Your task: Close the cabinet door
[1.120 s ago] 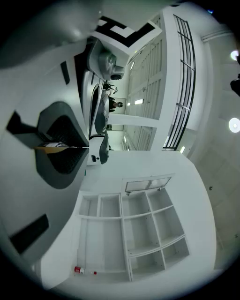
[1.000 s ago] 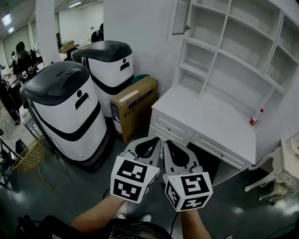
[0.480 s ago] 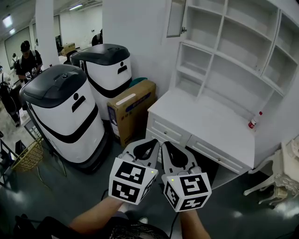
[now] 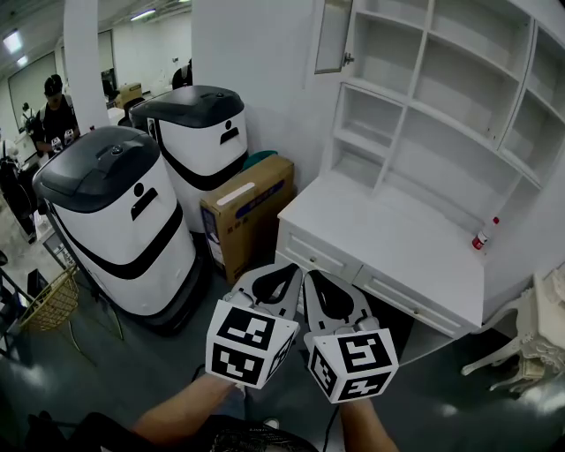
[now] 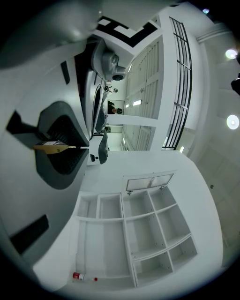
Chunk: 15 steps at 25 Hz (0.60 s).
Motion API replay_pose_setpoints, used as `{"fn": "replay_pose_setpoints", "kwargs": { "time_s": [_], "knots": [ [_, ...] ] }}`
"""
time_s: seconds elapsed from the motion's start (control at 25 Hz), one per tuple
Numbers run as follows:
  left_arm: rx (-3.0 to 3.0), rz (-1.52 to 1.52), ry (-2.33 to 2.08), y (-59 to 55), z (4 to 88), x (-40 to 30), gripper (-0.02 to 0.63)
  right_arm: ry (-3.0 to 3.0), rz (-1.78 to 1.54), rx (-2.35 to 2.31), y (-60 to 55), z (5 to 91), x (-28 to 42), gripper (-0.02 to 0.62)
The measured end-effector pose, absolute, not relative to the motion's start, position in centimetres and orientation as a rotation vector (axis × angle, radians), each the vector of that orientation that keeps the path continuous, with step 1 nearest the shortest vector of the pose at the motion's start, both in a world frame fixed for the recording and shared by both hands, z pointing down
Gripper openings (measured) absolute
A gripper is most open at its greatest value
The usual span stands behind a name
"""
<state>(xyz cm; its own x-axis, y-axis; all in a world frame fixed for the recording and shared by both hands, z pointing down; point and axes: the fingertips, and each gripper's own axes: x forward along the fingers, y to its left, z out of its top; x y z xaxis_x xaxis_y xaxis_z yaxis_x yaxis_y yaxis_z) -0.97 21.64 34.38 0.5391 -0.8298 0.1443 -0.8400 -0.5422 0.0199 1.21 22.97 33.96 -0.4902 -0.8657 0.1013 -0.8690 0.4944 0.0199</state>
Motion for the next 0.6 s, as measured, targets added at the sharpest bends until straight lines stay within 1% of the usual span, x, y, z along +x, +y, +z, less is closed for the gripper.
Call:
{"fn": "replay_pose_setpoints", "kwargs": {
  "time_s": [0.6],
  "knots": [
    [2.693,0.149,-1.409,8.5,34.1,-3.5,0.012,-2.596,0.054,1.564,10.0,34.0,-1.2,0.026]
  ]
}}
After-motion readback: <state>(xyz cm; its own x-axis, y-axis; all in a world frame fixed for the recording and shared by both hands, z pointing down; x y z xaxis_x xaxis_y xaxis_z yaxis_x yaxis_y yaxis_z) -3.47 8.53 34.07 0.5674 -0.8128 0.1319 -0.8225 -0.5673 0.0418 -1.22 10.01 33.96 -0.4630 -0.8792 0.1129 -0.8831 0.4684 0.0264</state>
